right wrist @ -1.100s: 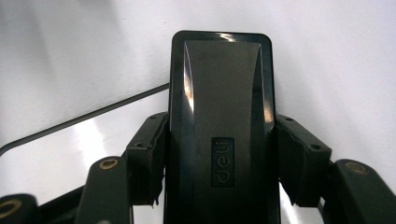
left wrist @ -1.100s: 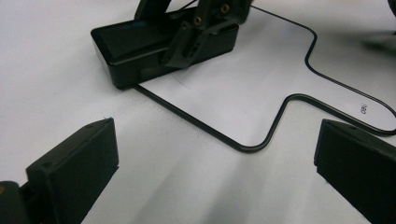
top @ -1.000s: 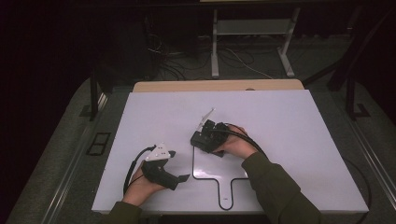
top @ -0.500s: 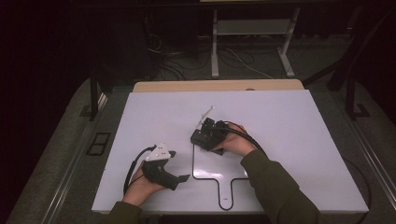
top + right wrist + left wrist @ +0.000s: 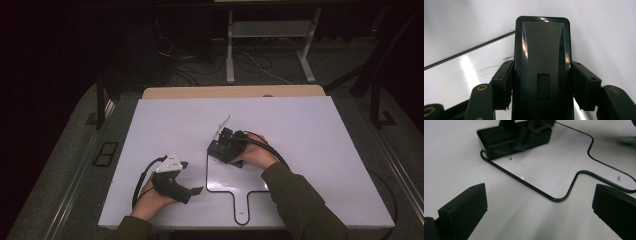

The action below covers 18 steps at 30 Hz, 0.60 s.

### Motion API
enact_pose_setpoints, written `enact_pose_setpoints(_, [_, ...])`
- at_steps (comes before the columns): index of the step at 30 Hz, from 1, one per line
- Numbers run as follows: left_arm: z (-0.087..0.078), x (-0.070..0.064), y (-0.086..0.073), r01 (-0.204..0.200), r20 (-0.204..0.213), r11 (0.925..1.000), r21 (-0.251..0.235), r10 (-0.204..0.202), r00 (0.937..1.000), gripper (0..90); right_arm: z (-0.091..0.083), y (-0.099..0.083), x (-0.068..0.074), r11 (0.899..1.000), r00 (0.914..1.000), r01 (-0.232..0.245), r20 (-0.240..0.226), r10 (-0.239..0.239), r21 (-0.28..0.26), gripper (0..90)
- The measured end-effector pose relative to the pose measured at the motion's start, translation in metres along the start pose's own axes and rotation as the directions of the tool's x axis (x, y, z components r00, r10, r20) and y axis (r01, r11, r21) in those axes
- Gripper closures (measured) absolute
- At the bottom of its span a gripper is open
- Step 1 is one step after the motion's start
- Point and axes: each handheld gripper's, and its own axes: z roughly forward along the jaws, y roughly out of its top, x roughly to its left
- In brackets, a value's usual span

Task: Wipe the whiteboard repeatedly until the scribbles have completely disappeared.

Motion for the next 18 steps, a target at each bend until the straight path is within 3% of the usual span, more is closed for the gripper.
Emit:
enact_pose_setpoints(3, [0.000, -0.001, 0.000, -0.001, -0.002, 1.0000, -0.001, 0.001, 1.0000, 0.0, -0.004, -0.002, 0.014, 0.998, 0.9985, 0.054, -0.012, -0.054, 0.019, 38.8])
enact_pose_setpoints(5, [0.001, -0.001, 0.000, -0.002, -0.001, 1.0000, 0.000, 0.002, 1.0000, 0.0, -0.005, -0.003, 0.016, 0.998, 0.9980, 0.062, -0.016, -0.062, 0.027, 38.8])
enact_pose_setpoints(6, [0.001, -0.001, 0.000, -0.007, -0.001, 1.0000, 0.003, 0.007, 1.0000, 0.0, -0.005, -0.003, 0.014, 0.999, 0.9988, 0.041, -0.027, -0.040, 0.026, 38.8])
enact_pose_setpoints(9, [0.000, -0.001, 0.000, -0.003, -0.001, 1.0000, 0.000, 0.003, 1.0000, 0.0, -0.004, -0.004, 0.002, 0.999, 0.9998, 0.007, 0.021, -0.008, 0.036, 38.8])
enact_pose_setpoints(12, [0.000, 0.000, 0.000, -0.001, 0.000, 1.0000, -0.002, 0.001, 1.0000, 0.0, -0.004, -0.004, -0.008, 0.999, 0.9991, -0.030, 0.030, 0.029, 0.037, 38.8])
enact_pose_setpoints(14, [0.000, 0.000, 0.000, -0.001, 0.001, 1.0000, -0.001, 0.001, 1.0000, 0.0, -0.004, -0.004, -0.010, 0.999, 0.9989, -0.027, 0.039, 0.025, 0.045, 38.8])
enact_pose_setpoints(18, [0.000, 0.000, 0.000, -0.001, 0.000, 1.0000, -0.002, 0.001, 1.0000, 0.0, -0.006, -0.004, 0.004, 0.999, 0.9998, 0.018, 0.010, -0.019, 0.048, 38.8])
